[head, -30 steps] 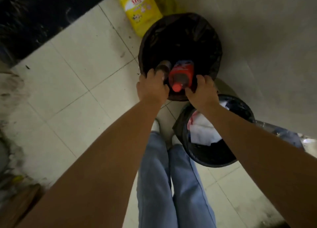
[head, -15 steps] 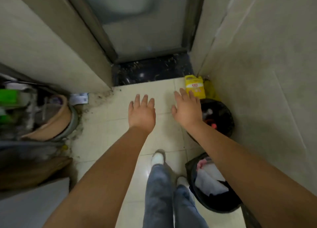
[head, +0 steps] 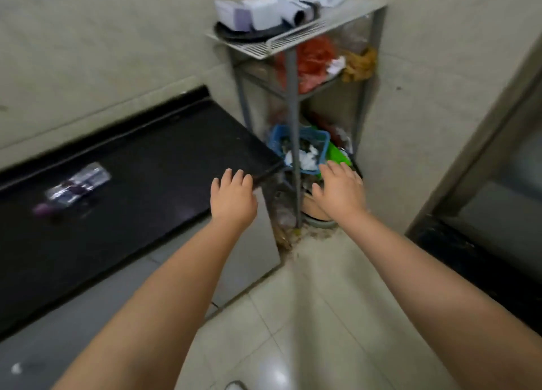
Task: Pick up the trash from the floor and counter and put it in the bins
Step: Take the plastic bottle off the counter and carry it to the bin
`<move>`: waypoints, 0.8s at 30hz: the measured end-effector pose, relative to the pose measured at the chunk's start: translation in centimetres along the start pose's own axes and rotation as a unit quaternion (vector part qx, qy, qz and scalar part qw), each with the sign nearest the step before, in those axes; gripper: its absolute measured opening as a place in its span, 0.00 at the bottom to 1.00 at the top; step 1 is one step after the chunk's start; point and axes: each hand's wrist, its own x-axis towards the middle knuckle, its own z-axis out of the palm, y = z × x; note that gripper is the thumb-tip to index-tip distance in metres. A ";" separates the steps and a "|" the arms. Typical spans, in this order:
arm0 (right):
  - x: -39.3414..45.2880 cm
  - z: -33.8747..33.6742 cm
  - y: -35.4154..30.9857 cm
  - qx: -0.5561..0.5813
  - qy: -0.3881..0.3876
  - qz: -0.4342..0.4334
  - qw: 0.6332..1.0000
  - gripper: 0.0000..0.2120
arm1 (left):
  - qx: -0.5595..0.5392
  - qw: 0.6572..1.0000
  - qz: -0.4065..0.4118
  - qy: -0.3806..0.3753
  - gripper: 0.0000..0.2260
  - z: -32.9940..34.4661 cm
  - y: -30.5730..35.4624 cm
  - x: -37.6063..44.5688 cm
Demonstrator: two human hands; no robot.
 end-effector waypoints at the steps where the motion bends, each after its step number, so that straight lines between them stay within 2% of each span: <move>1: 1.1 0.7 -3.7 -0.004 -0.001 -0.027 1.000 0.24 | 0.001 1.000 -0.028 0.003 0.20 -0.5 -4.0 0.1; 6: 5.4 5.3 -21.0 -0.021 -0.013 -0.134 0.991 0.22 | -0.011 0.988 -0.151 0.013 0.21 -1.6 -22.1 0.1; 11: 7.4 11.2 -35.0 -0.033 -0.073 -0.224 0.971 0.20 | -0.034 0.968 -0.248 -0.012 0.22 0.0 -35.9 -1.7; 18: 10.5 17.7 -48.6 -0.095 -0.149 -0.353 0.919 0.19 | -0.064 0.939 -0.339 0.003 0.21 1.2 -47.6 -2.7; 22: 13.2 21.7 -55.3 -0.132 -0.167 -0.440 0.872 0.19 | -0.068 0.917 -0.394 0.005 0.21 1.4 -52.5 -2.7; 24: 14.7 23.5 -58.2 -0.153 -0.183 -0.479 0.845 0.22 | -0.068 0.902 -0.426 0.001 0.21 1.2 -54.4 -2.6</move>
